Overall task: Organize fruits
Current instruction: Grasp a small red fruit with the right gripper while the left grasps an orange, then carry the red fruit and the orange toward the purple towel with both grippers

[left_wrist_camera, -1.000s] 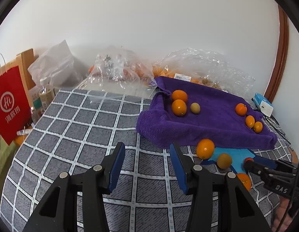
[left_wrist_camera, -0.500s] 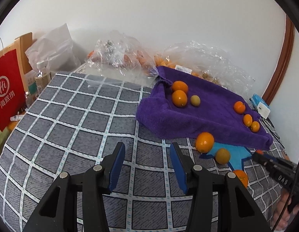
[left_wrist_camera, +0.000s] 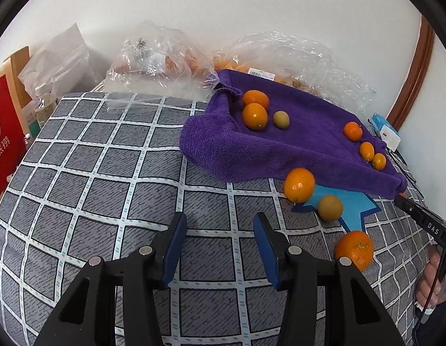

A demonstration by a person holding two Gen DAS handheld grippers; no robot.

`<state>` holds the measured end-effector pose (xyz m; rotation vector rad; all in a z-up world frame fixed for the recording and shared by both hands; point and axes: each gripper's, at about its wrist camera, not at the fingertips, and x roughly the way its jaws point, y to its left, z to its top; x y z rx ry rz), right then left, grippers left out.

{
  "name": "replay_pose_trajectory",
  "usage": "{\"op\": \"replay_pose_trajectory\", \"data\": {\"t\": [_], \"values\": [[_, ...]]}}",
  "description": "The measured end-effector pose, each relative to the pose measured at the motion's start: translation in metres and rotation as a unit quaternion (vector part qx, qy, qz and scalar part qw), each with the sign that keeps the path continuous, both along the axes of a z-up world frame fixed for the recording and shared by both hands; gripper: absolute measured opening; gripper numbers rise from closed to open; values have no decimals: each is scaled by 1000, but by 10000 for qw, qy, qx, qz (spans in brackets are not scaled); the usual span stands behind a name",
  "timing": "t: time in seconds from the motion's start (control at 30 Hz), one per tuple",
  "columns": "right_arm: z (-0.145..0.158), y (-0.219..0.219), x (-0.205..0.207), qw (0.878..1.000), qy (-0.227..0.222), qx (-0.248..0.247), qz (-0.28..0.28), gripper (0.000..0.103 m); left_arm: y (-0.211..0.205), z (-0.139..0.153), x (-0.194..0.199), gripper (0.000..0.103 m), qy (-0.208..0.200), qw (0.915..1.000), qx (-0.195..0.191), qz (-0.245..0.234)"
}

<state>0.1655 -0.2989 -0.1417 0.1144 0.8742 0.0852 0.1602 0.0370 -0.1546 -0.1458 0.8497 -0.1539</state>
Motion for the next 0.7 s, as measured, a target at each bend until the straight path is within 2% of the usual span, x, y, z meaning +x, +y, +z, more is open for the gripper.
{"op": "replay_pose_trajectory", "data": {"t": [0.13,0.3,0.43,0.53,0.57,0.63,0.67,0.7], "values": [[-1,-1,-1,9999,42,-83,-40,24,-13,8,-4,46,-16,9995,11,-305],[-2,-4,-3,9999,28,-73,-79,24,-51,32,3,48,-274,9963,155,-799],[-4,-6,-1,9999,75,-18,-110,24,-71,30,23,49,-187,9962,508,-675],[-4,-8,0,9999,79,56,-132,24,-74,19,34,49,-71,9970,357,-678],[-4,-8,1,9999,84,60,-136,24,-74,14,37,48,-7,9970,321,-710],[-5,-7,2,9999,107,54,-111,24,-73,6,40,33,81,9967,205,-781],[-5,-6,2,9999,108,50,-89,24,-72,3,40,30,82,9965,148,-814],[-5,-6,2,9999,107,48,-72,24,-72,2,40,30,81,9965,126,-821]]}}
